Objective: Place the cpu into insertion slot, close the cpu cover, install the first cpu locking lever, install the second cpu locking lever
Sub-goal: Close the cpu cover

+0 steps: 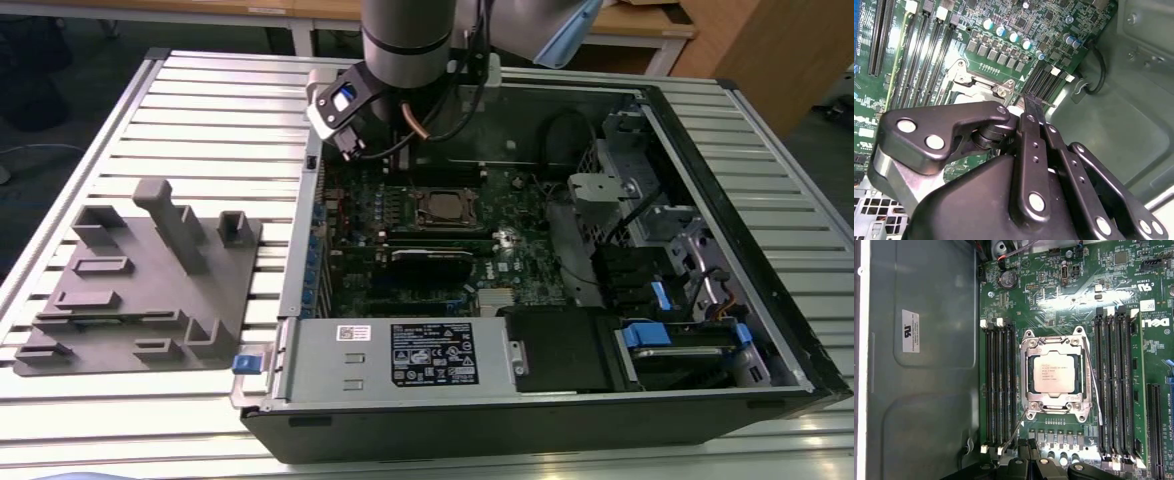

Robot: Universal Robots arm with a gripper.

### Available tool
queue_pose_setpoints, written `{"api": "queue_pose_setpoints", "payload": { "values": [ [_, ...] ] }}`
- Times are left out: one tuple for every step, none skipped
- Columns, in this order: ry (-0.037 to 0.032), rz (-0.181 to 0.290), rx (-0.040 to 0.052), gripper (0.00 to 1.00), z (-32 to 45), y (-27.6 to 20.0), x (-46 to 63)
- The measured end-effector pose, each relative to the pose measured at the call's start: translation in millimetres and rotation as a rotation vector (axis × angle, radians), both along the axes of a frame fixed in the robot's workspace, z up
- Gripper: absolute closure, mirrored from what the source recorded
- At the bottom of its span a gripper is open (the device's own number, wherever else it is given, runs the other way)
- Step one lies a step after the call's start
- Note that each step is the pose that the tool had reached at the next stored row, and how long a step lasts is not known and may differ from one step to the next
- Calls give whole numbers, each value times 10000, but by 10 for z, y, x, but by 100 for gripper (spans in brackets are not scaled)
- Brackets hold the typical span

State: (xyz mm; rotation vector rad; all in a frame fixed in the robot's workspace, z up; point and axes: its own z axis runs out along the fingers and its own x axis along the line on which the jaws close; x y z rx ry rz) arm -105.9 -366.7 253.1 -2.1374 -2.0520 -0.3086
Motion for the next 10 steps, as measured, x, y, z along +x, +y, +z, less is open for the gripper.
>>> {"api": "queue_pose_setpoints", "payload": {
  "values": [
    [1,0,4,89,0,-1,-2],
    [1,-1,7,89,0,0,-4],
    [1,-1,7,89,0,0,-4],
    [1,-1,7,89,0,-1,-6],
    [1,-2,9,89,0,-1,-8],
    [1,-1,16,89,0,-1,-9],
    [1,-1,25,89,0,-1,-11],
    [1,0,45,89,0,-2,-13],
    [1,-1,80,89,0,-2,-15],
    [1,-2,118,89,0,-2,-16]
  ]
}}
